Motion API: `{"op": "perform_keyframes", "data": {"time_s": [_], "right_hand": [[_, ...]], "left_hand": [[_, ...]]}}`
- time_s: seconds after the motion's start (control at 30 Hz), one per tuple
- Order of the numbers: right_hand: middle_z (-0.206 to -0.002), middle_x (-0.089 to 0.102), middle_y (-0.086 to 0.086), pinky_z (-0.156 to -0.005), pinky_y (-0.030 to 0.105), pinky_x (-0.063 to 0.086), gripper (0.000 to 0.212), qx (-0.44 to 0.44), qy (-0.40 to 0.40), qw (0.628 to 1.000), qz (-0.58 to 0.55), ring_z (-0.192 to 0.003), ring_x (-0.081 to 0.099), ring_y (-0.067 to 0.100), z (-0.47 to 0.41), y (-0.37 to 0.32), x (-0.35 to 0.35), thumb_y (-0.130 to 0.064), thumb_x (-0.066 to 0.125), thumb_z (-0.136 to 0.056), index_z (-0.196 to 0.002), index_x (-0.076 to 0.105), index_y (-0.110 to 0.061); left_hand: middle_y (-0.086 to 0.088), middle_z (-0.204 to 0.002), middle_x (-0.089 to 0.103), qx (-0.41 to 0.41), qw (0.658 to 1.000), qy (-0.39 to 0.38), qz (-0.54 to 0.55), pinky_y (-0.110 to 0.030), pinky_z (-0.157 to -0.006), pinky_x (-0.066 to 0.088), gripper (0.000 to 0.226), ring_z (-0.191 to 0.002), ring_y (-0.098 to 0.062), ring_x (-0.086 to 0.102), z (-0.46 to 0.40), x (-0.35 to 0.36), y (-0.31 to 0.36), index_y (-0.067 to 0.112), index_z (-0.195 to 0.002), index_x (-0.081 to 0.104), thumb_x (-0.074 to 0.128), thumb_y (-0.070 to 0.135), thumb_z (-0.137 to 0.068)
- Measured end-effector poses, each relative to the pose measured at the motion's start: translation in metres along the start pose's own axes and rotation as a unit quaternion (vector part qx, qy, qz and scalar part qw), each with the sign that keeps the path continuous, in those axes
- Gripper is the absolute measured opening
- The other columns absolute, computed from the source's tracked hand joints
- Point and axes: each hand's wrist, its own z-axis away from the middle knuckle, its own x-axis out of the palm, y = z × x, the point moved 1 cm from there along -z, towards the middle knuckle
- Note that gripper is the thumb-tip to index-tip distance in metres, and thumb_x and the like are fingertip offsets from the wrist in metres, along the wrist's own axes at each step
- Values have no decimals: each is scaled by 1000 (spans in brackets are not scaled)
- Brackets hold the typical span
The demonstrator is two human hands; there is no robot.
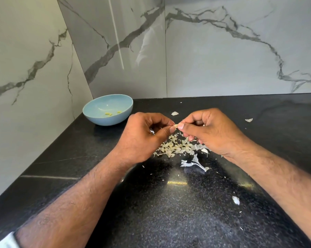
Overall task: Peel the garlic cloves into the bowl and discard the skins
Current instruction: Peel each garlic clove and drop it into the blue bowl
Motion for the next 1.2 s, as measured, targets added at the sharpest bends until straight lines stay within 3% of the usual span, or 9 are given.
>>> {"op": "perform_keyframes", "data": {"time_s": [0.1, 0.27, 0.57, 0.63, 0.7, 0.8, 0.93, 1.07, 1.2], "right_hand": [[-72, 76, -1, -56, 18, 48, 10, -8, 3, 1000, 14, -60, 67, 7, 2, -2, 1, -28, 79, -93, -87, 80, -20], [-71, 76, -4, -74, 40, 62, 14, -22, 9, 999, 47, -64, 71, 15, 6, -5, 2, -35, 80, -91, -82, 79, -25], [-72, 75, -6, -68, 50, 62, 10, -28, 41, 995, 87, -69, 72, 25, 8, -4, 10, -34, 83, -89, -81, 79, -29], [-72, 76, -5, -70, 53, 63, 10, -23, 41, 995, 84, -71, 72, 27, 9, -3, 10, -35, 83, -89, -81, 79, -29], [-72, 76, -4, -73, 50, 64, 10, -20, 38, 996, 75, -71, 73, 26, 9, -2, 9, -34, 82, -89, -82, 80, -28], [-74, 77, -1, -65, 31, 59, 7, -10, 21, 999, 46, -71, 74, 20, 7, 0, 7, -27, 81, -91, -85, 80, -25], [-76, 77, 2, -55, 11, 44, 9, 7, 2, 1000, 0, -69, 72, 18, 4, 5, 6, -18, 79, -92, -85, 80, -22], [-77, 77, 4, -56, 22, 46, 9, 38, -13, 996, -79, -68, 67, 13, 1, 6, 6, -7, 77, -92, -88, 80, -14], [-84, 76, 12, -60, 29, 43, 10, 83, -25, 976, -200, -72, 64, 16, 2, 3, 3, -2, 74, -90, -96, 79, -7]], "left_hand": [[8, -73, 77, -5, 1000, -1, -12, -17, -61, 52, 4, -63, -7, 71, 0, -1, 0, 17, -98, 82, 79, 20, -97], [8, -67, 74, -17, 1000, 12, -23, -22, -54, 54, 7, -56, -9, 68, 1, 0, 1, 17, -92, 80, 77, 18, -98], [7, -65, 72, -63, 997, 27, -47, -23, -50, 47, 10, -51, -7, 59, -2, 7, 0, 22, -83, 76, 76, 20, -93], [6, -63, 72, -66, 996, 31, -44, -30, -50, 52, 10, -52, -15, 63, -2, 8, 2, 21, -83, 75, 76, 19, -93], [4, -64, 73, -68, 997, 32, -36, -39, -54, 60, 10, -58, -25, 69, -1, 7, 3, 20, -84, 76, 75, 18, -94], [2, -64, 73, -76, 997, 32, -12, -48, -59, 63, 12, -63, -32, 71, -1, 8, 4, 19, -84, 75, 74, 14, -95], [-2, -66, 72, -88, 996, 17, 12, -48, -59, 63, 12, -62, -34, 71, -1, 7, 3, 17, -84, 74, 73, 12, -96], [-8, -66, 69, -130, 985, 6, 109, -33, -54, 55, 11, -58, -22, 66, -3, 9, 0, 7, -87, 72, 69, 5, -98], [-8, -69, 69, -168, 970, 3, 174, -29, -52, 52, 12, -59, -19, 65, -2, 9, 0, 5, -88, 71, 68, 1, -99]]}}
